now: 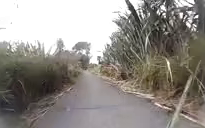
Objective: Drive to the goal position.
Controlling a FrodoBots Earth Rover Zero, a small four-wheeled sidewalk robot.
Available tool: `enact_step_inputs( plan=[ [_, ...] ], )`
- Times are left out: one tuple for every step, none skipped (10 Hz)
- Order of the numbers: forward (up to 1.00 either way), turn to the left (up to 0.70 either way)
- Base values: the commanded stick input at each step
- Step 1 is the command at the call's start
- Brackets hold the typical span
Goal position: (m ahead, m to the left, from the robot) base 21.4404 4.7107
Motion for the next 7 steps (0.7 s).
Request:
enact_step_inputs(
  plan=[
    [1.0,0.0],
    [1.0,0.0],
    [1.0,0.0],
    [1.0,0.0],
    [1.0,0.0],
    [1.0,0.0],
    [1.0,0.0]
  ],
)
